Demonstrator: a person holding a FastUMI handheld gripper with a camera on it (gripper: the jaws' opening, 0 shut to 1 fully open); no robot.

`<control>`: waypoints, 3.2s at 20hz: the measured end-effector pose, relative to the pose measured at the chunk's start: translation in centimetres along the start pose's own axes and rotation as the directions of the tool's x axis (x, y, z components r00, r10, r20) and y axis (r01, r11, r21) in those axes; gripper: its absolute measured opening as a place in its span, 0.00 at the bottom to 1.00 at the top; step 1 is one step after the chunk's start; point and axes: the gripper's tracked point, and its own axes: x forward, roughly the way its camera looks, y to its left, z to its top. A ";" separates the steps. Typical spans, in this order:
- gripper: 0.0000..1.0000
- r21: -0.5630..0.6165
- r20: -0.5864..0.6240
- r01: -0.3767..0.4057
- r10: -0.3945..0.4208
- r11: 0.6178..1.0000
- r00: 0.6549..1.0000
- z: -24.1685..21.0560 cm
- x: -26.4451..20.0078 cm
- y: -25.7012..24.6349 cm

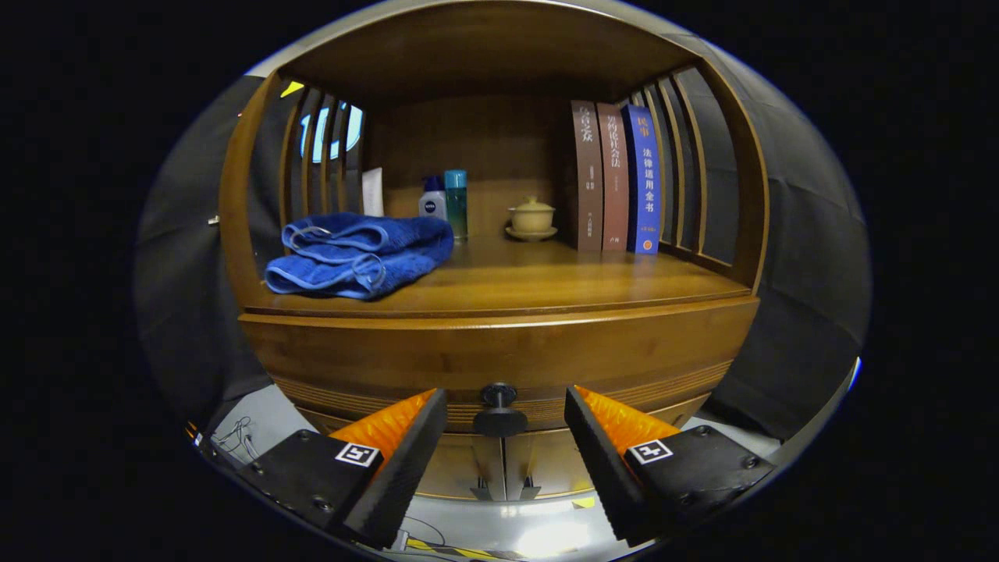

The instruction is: Pull open the drawer, take out the items inside it, and place them on the countertop above the cabinet.

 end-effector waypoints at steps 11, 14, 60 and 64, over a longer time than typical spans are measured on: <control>0.47 -0.012 -0.075 -0.010 0.009 1.000 0.997 -2.2 3.0 0.2; 0.39 -0.033 -0.091 -0.009 0.006 0.999 0.996 -2.7 3.3 0.1; 1.00 0.022 -0.070 -0.023 0.024 1.000 0.997 -1.5 -20.4 -2.6; 1.00 0.037 -0.028 -0.075 0.076 0.997 0.997 4.6 -18.6 -1.2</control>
